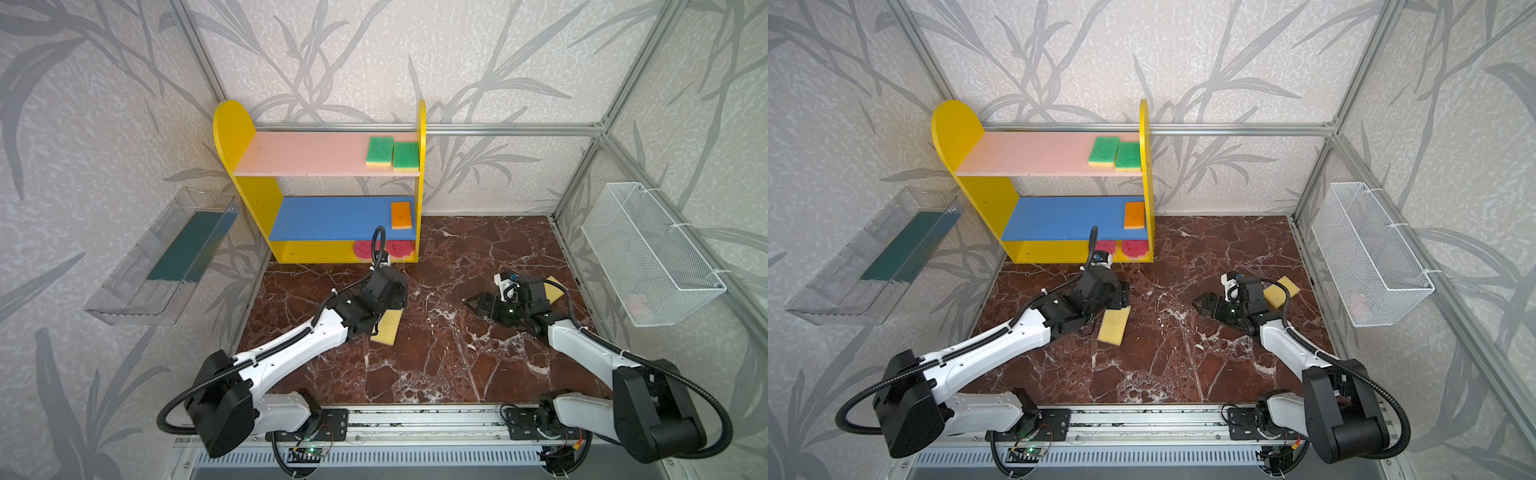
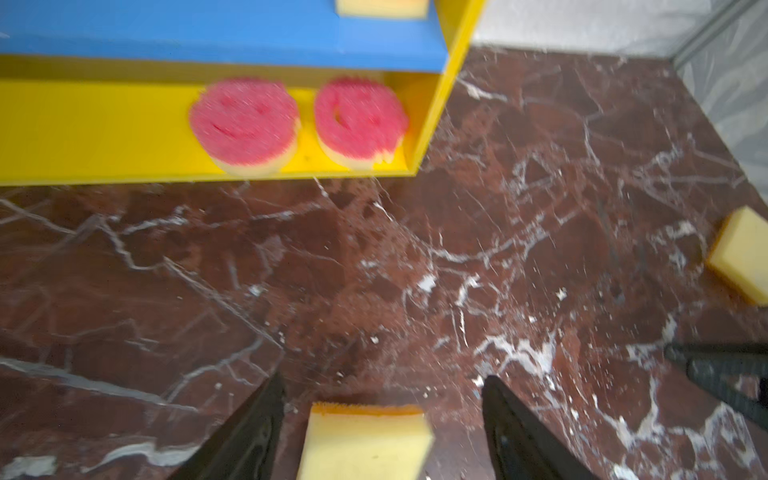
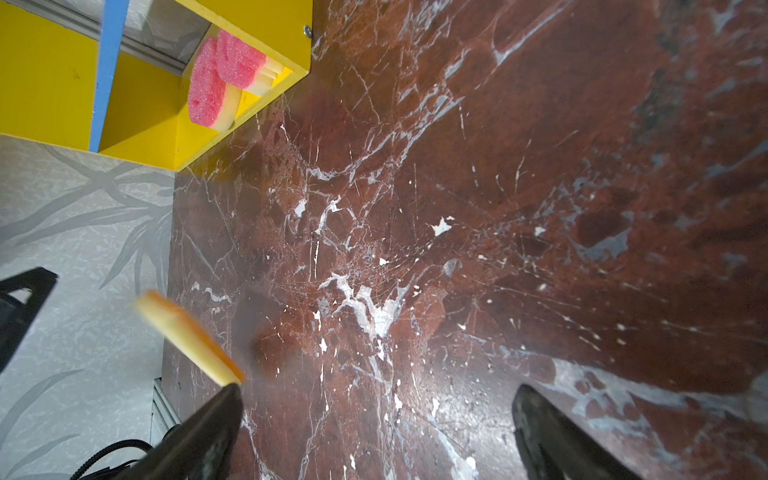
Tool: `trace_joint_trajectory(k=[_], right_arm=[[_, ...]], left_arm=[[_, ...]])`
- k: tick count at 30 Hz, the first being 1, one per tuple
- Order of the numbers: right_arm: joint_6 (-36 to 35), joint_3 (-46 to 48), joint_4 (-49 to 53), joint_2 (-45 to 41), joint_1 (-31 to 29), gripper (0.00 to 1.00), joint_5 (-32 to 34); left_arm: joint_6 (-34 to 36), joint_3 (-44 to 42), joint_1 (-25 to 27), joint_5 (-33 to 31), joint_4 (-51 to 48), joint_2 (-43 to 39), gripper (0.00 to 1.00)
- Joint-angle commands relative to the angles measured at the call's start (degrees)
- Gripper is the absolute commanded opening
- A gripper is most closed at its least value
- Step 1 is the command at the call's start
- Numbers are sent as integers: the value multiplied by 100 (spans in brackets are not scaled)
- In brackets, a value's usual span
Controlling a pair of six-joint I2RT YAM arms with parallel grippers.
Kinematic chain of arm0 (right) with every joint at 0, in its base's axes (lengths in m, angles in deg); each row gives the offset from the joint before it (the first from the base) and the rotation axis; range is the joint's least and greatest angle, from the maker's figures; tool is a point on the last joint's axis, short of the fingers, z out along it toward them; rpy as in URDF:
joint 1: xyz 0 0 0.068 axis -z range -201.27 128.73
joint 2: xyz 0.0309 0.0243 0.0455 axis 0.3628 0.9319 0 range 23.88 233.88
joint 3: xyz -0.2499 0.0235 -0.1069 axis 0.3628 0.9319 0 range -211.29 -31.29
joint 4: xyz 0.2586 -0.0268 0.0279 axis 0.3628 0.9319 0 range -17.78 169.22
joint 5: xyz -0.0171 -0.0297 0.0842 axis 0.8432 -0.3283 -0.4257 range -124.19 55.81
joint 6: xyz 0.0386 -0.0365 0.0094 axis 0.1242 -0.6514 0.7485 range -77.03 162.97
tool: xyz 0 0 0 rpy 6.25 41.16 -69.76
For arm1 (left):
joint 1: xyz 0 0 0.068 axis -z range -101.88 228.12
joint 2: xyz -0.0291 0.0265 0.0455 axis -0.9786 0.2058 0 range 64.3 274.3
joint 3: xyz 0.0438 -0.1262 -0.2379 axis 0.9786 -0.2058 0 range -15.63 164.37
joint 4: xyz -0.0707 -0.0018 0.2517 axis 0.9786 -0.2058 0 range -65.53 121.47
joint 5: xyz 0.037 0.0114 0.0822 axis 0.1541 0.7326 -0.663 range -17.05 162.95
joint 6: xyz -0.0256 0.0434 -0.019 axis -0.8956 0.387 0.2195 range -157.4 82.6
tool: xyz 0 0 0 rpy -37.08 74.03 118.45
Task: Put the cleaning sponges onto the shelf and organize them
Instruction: 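Lift the sponge off the table with the left gripper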
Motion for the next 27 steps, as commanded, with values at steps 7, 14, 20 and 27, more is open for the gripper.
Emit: trace_joint_trajectory(k=[7, 14, 20, 27], right_arm=[[28, 135, -217, -7, -9, 99, -123], [-244, -140, 35, 178, -533, 100, 20], [-354, -279, 158, 261, -739, 99, 220], [-383, -324, 113, 447, -821, 99, 124]], left_arm=[[593, 315, -693, 67, -213, -89, 75], [166, -193, -774, 157, -267, -188, 90], [-269, -1181, -758, 1415, 1, -307, 92], [-601, -1869, -651, 1689, -648, -492, 97]])
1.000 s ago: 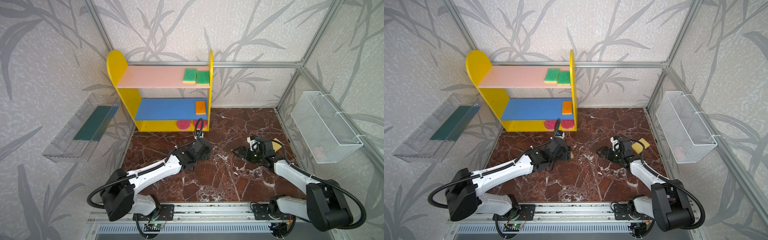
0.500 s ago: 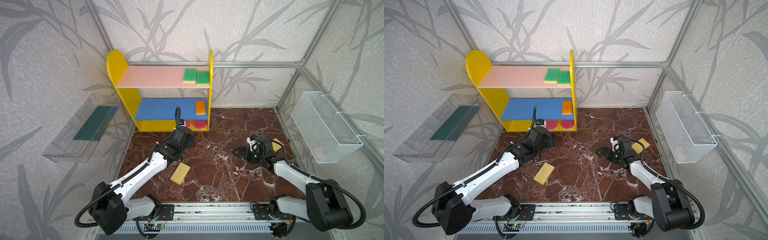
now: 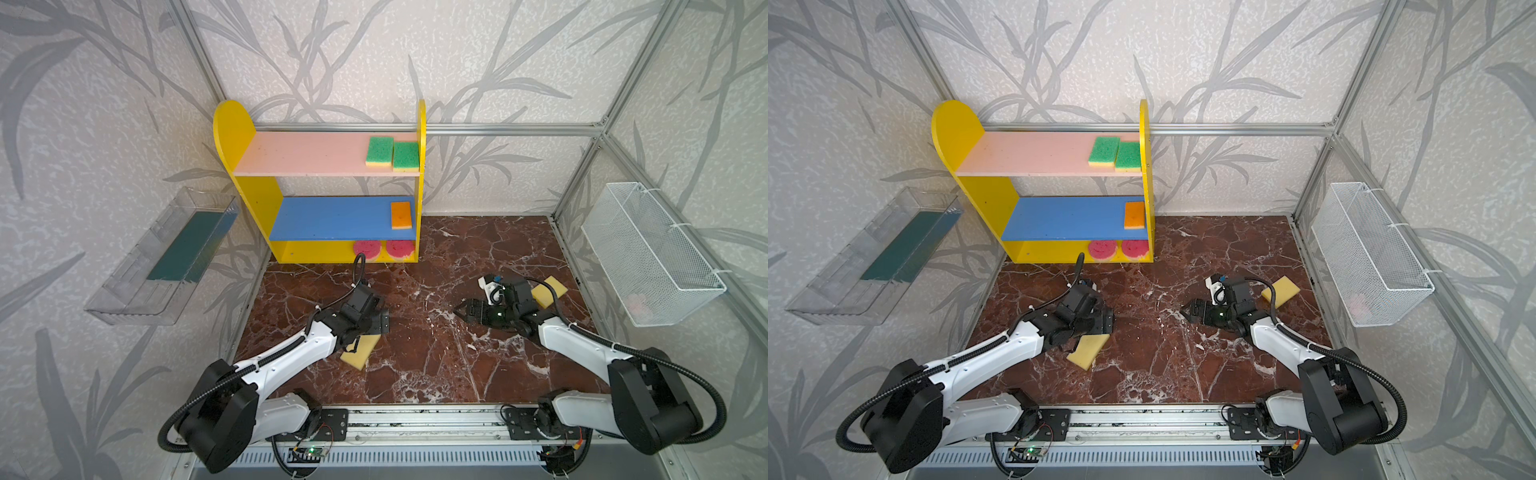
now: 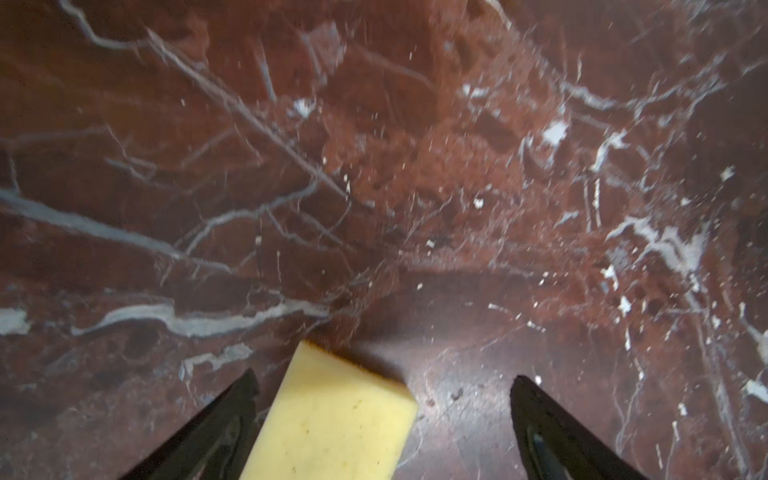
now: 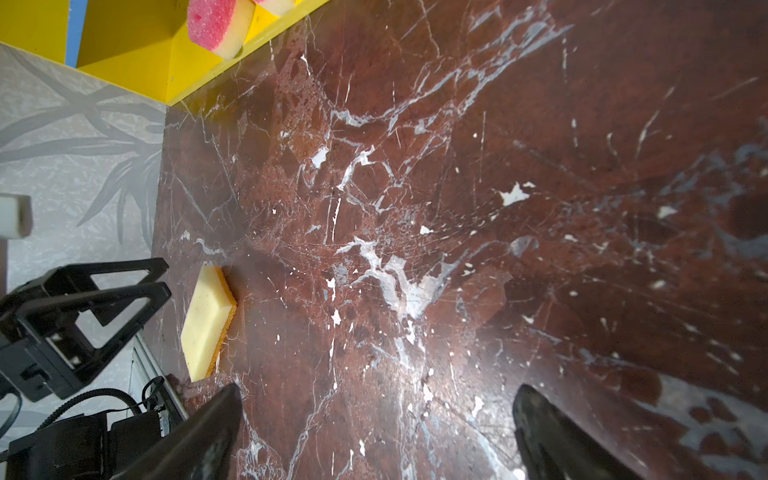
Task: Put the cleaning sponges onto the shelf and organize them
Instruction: 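Lift the sponge off the table with the left gripper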
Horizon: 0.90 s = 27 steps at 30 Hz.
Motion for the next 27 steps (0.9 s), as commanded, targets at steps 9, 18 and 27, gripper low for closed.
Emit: trace_joint_trajectory(k=[9, 18, 27], right_arm=[[-128, -231, 96, 249, -143, 100, -38], [-133, -243, 132, 222, -141, 100, -65], [-170, -239, 159, 159, -141, 100, -74]], left_arm=[[-378, -712, 217, 60, -566, -683, 98], [-656, -739, 529, -478, -803, -330, 98], [-740, -561, 708, -431, -487, 582, 86]])
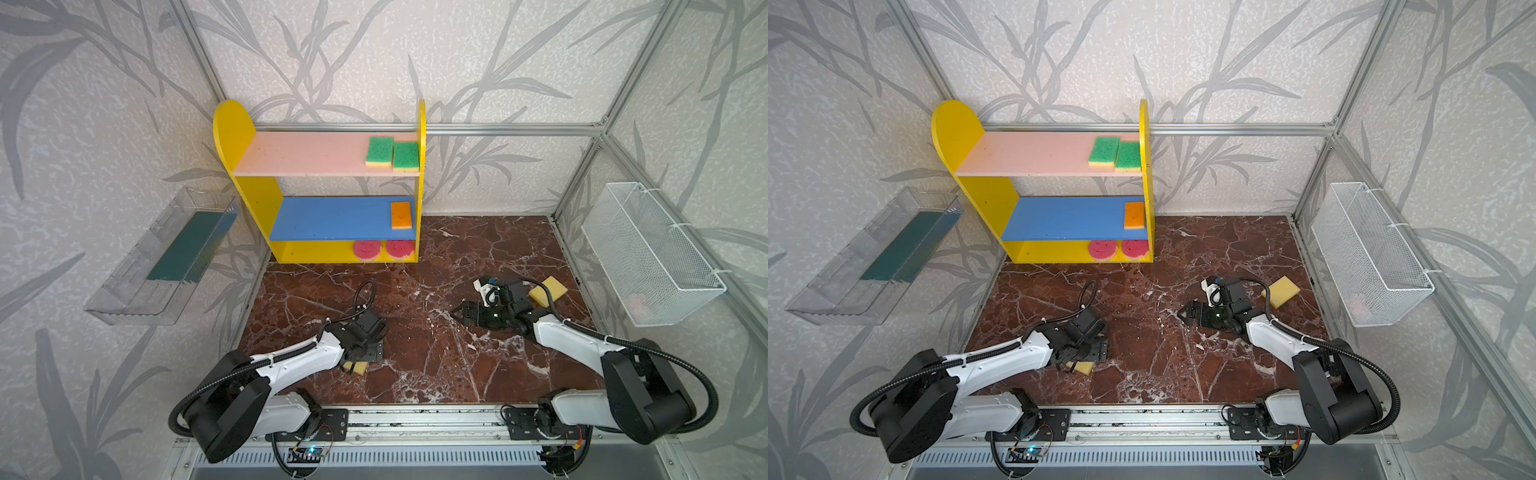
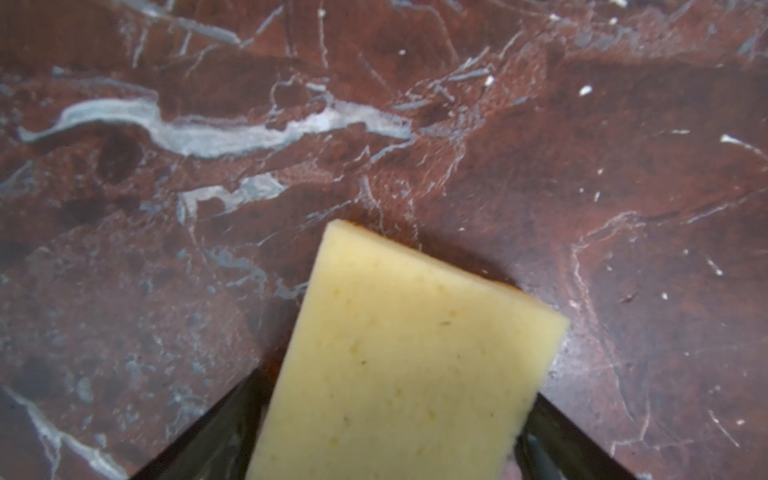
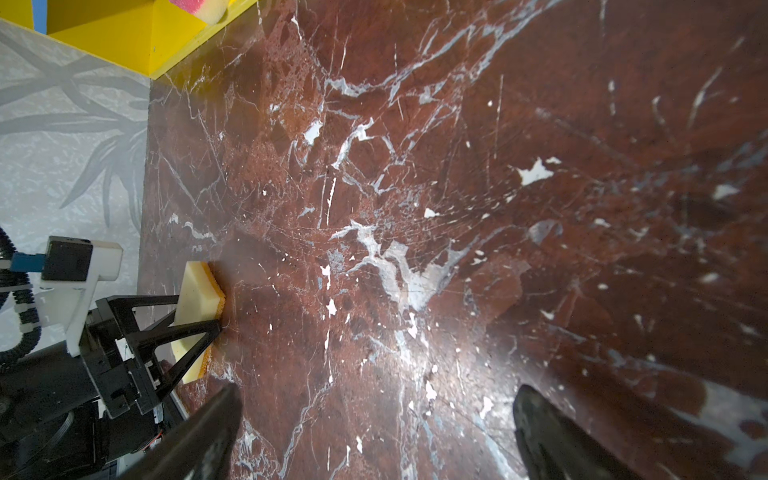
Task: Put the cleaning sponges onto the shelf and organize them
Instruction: 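Lift the sponge off the table with the left gripper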
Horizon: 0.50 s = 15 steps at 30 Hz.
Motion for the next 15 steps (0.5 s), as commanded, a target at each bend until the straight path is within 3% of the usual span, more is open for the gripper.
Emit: trace_joint_trajectory(k=[1, 6, 11, 15], right_arm=[[-91, -166, 85, -81, -25, 100, -60], [-88, -190, 60, -55, -25, 100, -109], [52, -146, -339, -62, -25, 99, -505], [302, -45, -1017, -128, -22, 99, -954]], left_arm=[[-135, 53, 67, -21, 54, 241, 83], [-126, 167, 85, -65, 152, 23, 69], [-126, 333, 23, -16, 616, -591, 66], [-36, 719, -518, 1115, 1396, -552, 65]])
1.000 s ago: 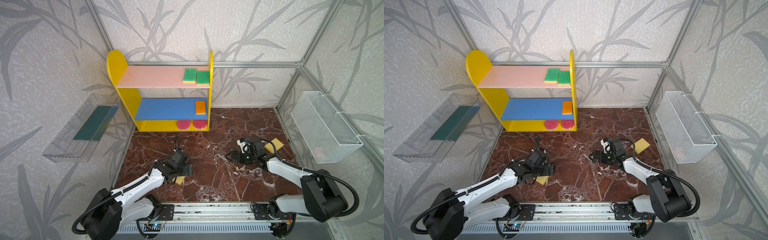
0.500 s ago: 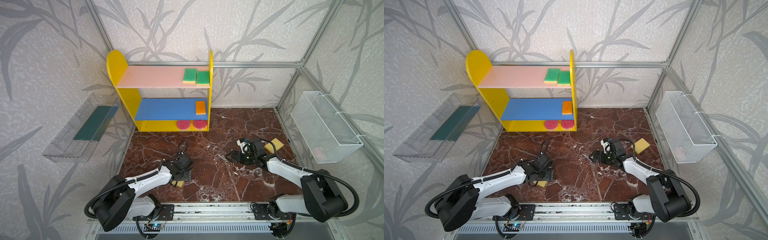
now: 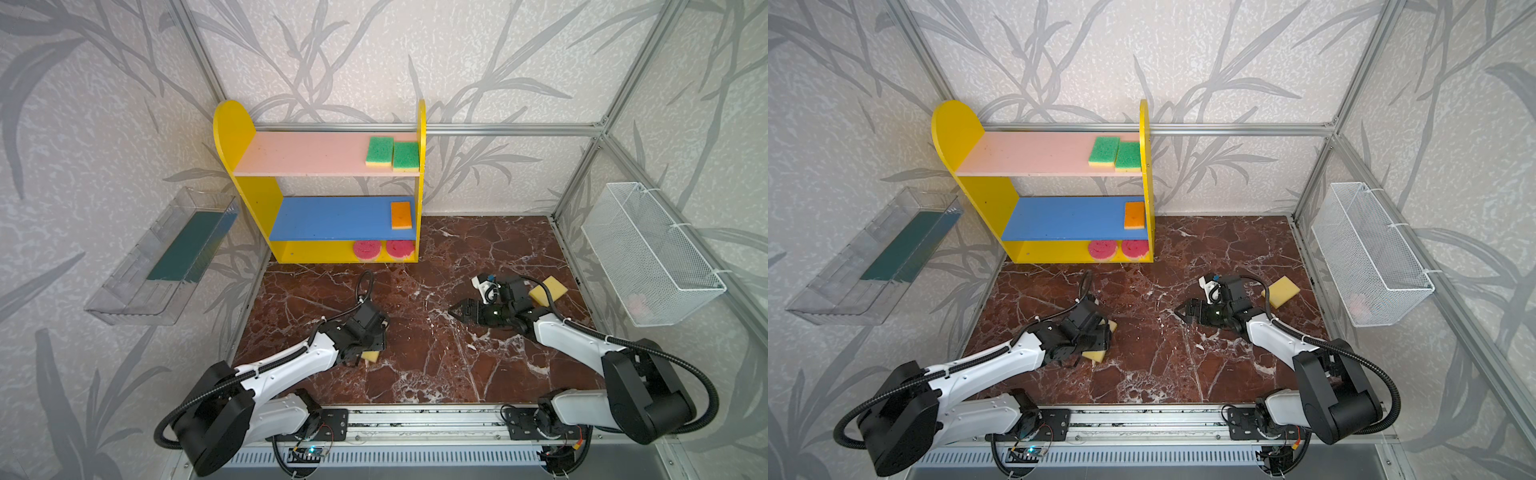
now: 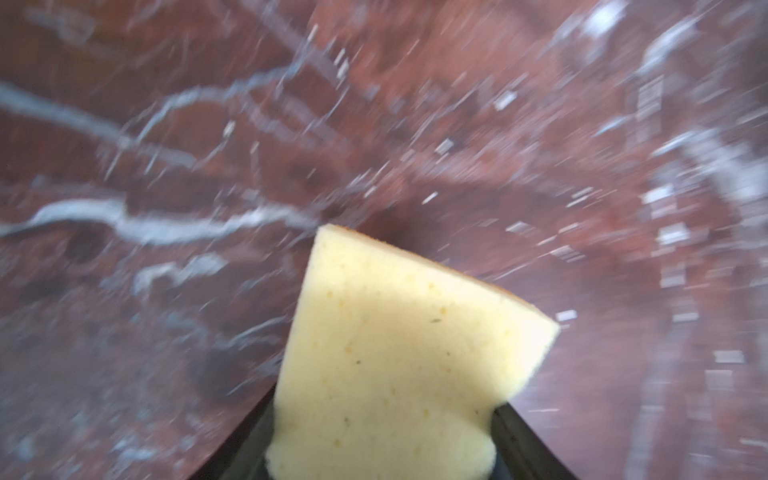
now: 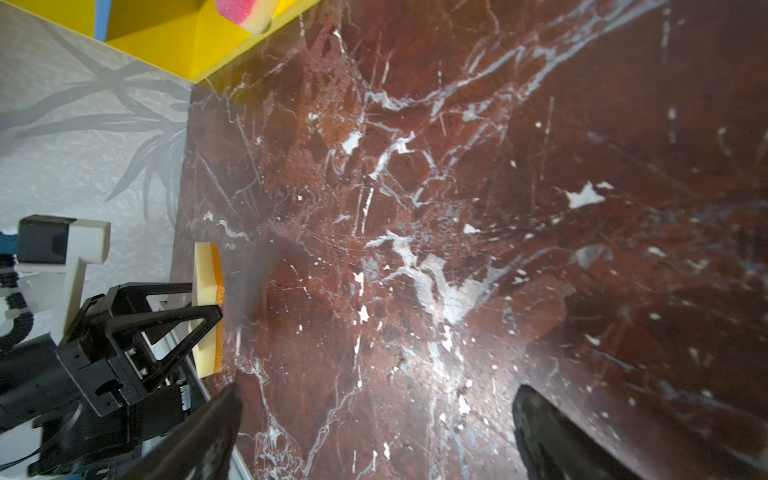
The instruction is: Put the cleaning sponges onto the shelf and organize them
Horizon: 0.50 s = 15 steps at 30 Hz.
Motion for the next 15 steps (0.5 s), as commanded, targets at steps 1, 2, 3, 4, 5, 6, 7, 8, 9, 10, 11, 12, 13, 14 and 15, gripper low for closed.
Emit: trace_joint_trajectory(k=[1, 2, 3, 4, 5, 6, 7, 8, 9, 10, 11, 12, 13, 14, 15], right_arm=[[254, 25, -753, -135, -25, 99, -533], [324, 35, -929, -149, -26, 99, -644], [407, 39, -1120, -154, -25, 99, -763], [496, 35, -1299, -147, -20, 99, -856], [555, 21, -1539, -124, -25, 99, -974], [842, -2, -1798, -86, -24, 99, -1095], [986, -29, -2053, -34, -25, 99, -1224], [1146, -65, -2372, 44, -25, 99, -1379], [1327, -132, -2701, 148, -25, 99, -1536], [1482, -200, -2993, 257, -25, 99, -1676], [1658, -281, -3328, 408, -25, 99, -1811], [1857, -351, -3658, 561, -25, 99, -1929], [2053, -401, -4054, 706, -25, 99, -2023], [2288, -459, -4481, 865, -25, 99, -2102], [2492, -512, -4835, 1026, -25, 99, -2157]], left_arm=[[-12, 446, -410, 1005, 985, 96, 65], [-83, 542, -566, 1399, 1322, 220, 65], [-196, 642, -712, 1782, 1671, 354, 64], [-315, 734, -829, 2129, 1977, 486, 63], [-456, 848, -937, 2486, 2335, 625, 63], [-619, 957, -1033, 2789, 2665, 770, 63], [-774, 1041, -1109, 3023, 2953, 883, 63], [-978, 1096, -1186, 3307, 3376, 1004, 63], [-1209, 1136, -1268, 3570, 3864, 1129, 63], [-1445, 1169, -1341, 3753, 4236, 1245, 63], [-1686, 1211, -1410, 3973, 4712, 1380, 63], [-1954, 1266, -1495, 4144, 5137, 1547, 63], [-2200, 1302, -1547, 4244, 5501, 1685, 63], [-2488, 1353, -1613, 4349, 5917, 1822, 63], [-2698, 1414, -1667, 4421, 6236, 1949, 62]])
